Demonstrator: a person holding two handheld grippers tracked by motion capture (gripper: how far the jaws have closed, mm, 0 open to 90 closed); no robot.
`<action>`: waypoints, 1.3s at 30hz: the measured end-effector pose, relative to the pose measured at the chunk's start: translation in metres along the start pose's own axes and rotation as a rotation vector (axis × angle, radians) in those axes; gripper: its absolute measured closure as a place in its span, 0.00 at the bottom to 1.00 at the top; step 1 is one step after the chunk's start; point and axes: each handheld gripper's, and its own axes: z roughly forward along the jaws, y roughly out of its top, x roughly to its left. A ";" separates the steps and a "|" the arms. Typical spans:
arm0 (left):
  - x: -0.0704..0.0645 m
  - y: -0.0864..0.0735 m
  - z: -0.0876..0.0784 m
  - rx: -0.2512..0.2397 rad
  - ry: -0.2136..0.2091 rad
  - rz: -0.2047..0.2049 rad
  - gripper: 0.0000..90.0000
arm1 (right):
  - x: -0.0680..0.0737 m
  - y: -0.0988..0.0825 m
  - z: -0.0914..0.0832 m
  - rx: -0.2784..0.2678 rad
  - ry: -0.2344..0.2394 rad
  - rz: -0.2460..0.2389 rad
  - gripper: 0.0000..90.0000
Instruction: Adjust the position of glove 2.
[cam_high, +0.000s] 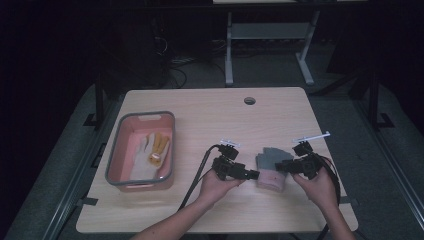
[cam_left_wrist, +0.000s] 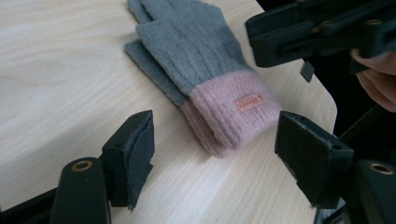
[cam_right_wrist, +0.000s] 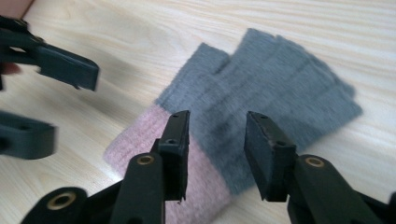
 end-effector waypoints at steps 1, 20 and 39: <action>0.000 0.000 0.003 0.003 -0.003 -0.012 0.33 | -0.003 -0.002 -0.001 -0.009 0.006 0.014 0.65; 0.001 0.001 0.034 0.046 -0.027 -0.120 0.37 | -0.031 -0.026 0.009 -0.060 0.072 0.211 0.53; 0.001 -0.002 0.045 0.063 -0.021 -0.122 0.50 | -0.041 -0.039 0.021 -0.071 0.121 0.311 0.53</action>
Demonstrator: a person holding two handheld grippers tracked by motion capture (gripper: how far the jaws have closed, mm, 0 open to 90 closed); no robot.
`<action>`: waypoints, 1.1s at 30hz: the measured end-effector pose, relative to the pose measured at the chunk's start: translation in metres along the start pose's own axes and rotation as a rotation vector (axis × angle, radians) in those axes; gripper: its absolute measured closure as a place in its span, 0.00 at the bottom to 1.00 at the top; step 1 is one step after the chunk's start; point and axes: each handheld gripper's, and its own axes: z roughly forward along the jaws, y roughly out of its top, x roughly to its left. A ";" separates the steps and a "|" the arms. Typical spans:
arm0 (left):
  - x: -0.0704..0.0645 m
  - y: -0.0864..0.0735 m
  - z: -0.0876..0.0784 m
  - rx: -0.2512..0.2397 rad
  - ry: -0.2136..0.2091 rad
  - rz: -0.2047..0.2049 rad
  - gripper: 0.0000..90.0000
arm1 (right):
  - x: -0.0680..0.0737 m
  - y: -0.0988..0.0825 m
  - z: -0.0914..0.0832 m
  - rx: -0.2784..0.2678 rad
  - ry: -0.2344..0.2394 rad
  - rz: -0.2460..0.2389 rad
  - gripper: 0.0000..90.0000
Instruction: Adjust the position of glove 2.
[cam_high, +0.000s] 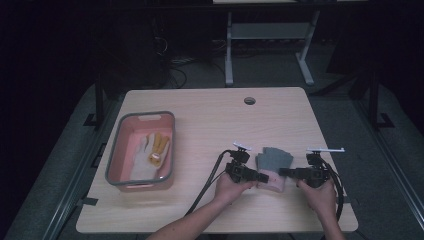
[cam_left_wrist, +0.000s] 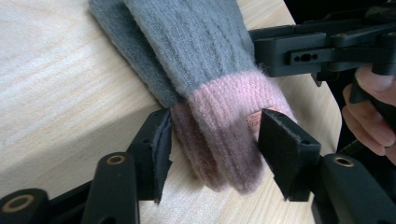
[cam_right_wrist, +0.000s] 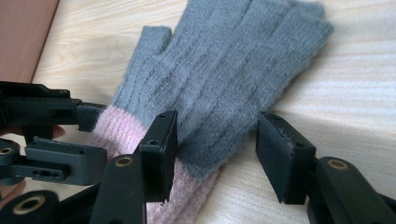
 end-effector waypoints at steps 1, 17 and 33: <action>0.000 0.000 0.000 0.001 0.000 0.003 0.51 | -0.001 -0.001 0.001 -0.004 0.008 0.010 0.54; 0.005 0.001 0.002 -0.006 -0.024 -0.033 0.60 | -0.002 -0.005 0.009 -0.035 0.086 0.084 0.67; 0.009 0.001 0.000 -0.027 -0.066 -0.055 0.68 | 0.001 -0.005 0.010 -0.036 0.121 0.098 0.85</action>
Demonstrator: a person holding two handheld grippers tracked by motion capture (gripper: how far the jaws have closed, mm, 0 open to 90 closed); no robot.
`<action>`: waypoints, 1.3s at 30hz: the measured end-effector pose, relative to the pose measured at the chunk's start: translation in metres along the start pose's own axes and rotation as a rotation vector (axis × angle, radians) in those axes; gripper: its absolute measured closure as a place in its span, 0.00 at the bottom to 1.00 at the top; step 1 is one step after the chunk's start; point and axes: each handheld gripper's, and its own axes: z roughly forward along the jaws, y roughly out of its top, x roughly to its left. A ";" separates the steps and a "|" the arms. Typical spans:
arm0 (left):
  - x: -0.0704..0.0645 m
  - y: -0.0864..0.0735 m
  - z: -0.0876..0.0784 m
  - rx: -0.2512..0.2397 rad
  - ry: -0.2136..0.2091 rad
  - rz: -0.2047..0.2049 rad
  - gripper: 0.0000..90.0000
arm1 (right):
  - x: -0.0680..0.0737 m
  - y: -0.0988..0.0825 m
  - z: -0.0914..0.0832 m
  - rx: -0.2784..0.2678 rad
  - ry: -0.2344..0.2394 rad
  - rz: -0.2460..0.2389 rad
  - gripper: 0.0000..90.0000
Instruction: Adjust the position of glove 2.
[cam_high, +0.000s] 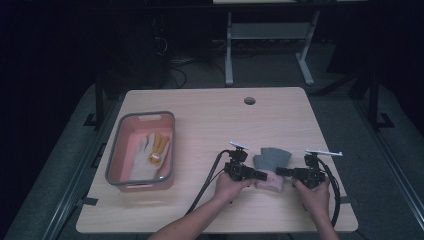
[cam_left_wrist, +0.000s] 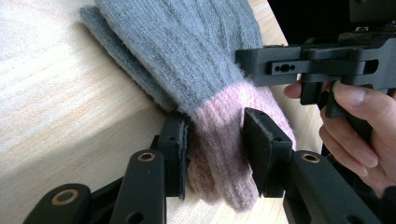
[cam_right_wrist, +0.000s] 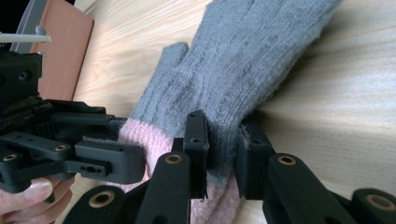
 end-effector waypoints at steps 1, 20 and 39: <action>0.000 0.000 0.000 -0.002 -0.002 0.002 0.69 | 0.001 0.000 0.000 0.001 0.004 0.003 0.85; 0.003 -0.007 -0.015 -0.014 -0.004 0.018 0.69 | 0.015 -0.001 0.005 0.022 0.011 -0.037 0.86; 0.002 -0.008 -0.043 -0.039 -0.010 0.047 0.70 | 0.036 0.006 0.007 0.031 0.050 -0.078 0.86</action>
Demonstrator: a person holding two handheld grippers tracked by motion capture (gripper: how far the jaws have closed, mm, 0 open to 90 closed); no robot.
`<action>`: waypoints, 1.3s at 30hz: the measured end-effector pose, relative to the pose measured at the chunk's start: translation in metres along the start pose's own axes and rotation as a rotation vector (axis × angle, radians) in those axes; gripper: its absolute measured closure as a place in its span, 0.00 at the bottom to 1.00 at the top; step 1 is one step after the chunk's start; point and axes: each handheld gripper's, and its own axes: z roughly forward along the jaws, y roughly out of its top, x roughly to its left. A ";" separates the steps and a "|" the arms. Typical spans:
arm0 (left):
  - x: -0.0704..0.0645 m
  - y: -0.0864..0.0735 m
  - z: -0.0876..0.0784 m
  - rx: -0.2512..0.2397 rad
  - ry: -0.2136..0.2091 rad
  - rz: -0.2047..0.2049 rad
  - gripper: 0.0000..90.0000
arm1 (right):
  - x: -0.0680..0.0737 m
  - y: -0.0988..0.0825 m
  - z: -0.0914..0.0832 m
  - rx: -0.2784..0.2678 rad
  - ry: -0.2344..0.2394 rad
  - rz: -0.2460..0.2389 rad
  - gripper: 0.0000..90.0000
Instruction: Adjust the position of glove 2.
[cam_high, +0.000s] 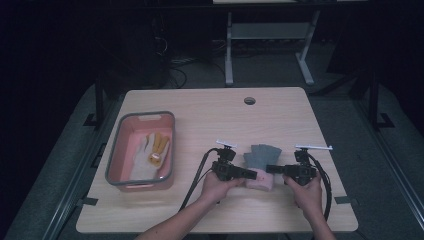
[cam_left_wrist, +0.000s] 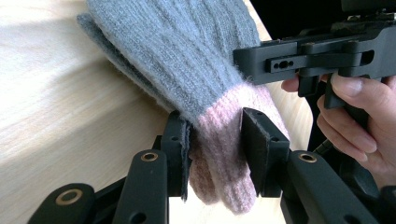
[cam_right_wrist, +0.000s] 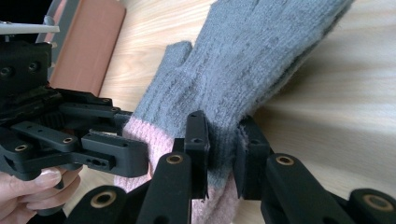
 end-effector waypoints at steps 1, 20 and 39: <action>0.000 0.000 -0.002 -0.002 0.000 -0.001 0.70 | 0.002 0.001 0.000 0.002 0.003 0.000 0.86; -0.001 0.000 -0.040 -0.037 0.008 0.015 0.71 | 0.033 0.015 0.007 0.012 0.058 -0.044 0.86; 0.003 0.001 -0.066 -0.065 0.028 0.022 0.71 | 0.052 0.024 0.019 0.018 0.097 -0.058 0.86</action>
